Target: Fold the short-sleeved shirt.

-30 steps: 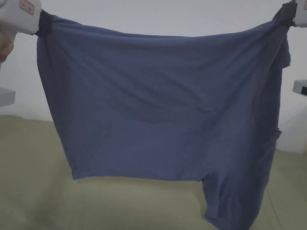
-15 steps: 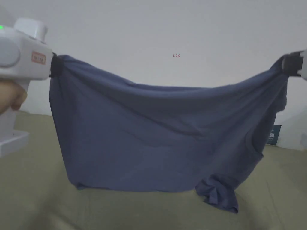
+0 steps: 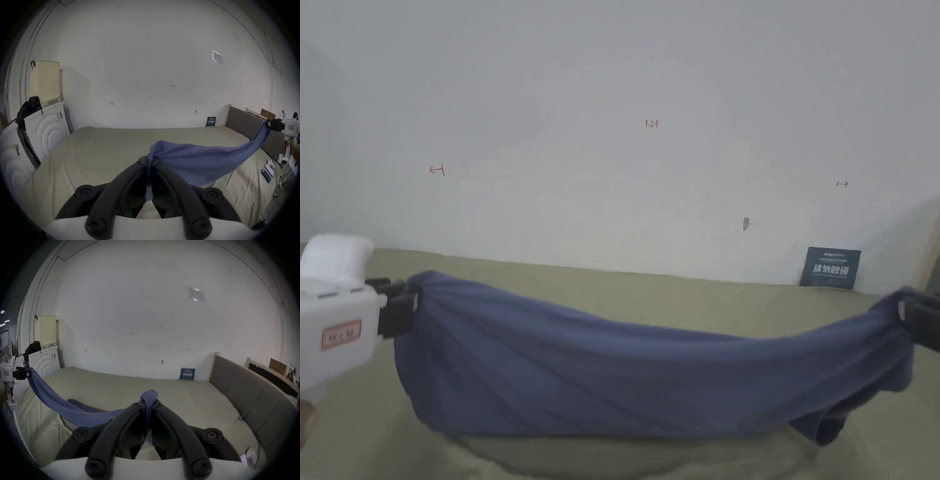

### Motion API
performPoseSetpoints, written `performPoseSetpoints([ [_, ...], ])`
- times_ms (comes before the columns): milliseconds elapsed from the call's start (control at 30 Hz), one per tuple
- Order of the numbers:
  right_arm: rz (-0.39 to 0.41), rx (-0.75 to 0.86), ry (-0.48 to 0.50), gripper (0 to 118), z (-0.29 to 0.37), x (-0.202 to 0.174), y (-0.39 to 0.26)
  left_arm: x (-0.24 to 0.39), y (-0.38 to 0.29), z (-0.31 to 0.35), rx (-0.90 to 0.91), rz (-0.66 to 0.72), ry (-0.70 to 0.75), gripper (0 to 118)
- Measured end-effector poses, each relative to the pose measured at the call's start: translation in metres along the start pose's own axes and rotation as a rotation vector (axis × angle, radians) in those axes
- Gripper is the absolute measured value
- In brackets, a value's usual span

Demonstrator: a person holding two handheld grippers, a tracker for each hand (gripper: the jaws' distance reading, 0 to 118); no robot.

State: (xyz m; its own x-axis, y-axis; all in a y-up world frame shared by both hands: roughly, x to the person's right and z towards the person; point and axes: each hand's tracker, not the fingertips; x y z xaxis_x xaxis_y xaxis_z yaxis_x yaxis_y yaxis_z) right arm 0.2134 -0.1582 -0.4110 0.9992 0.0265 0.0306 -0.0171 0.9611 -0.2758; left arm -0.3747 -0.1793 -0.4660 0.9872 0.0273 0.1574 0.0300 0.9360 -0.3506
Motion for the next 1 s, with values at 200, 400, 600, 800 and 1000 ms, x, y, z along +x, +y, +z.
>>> performPoseSetpoints([
  [200, -0.065, -0.069, 0.003, 8, 0.054, 0.0, -0.077, 0.003, -0.074, 0.054, -0.066, 0.03, -0.035, 5],
  [400, -0.102, -0.108, 0.01, 8, 0.108, -0.01, -0.138, 0.0, -0.139, 0.098, -0.094, 0.072, -0.001, 5],
  [600, -0.116, -0.157, 0.017, 8, 0.144, -0.017, -0.18, -0.022, -0.193, 0.11, -0.142, 0.079, -0.008, 5],
  [800, -0.159, -0.246, -0.001, 8, 0.139, -0.004, -0.226, -0.021, -0.225, 0.108, -0.207, 0.049, -0.042, 5],
  [1000, -0.148, -0.35, -0.012, 8, 0.126, -0.003, -0.253, -0.024, -0.25, 0.095, -0.305, 0.077, -0.071, 6],
])
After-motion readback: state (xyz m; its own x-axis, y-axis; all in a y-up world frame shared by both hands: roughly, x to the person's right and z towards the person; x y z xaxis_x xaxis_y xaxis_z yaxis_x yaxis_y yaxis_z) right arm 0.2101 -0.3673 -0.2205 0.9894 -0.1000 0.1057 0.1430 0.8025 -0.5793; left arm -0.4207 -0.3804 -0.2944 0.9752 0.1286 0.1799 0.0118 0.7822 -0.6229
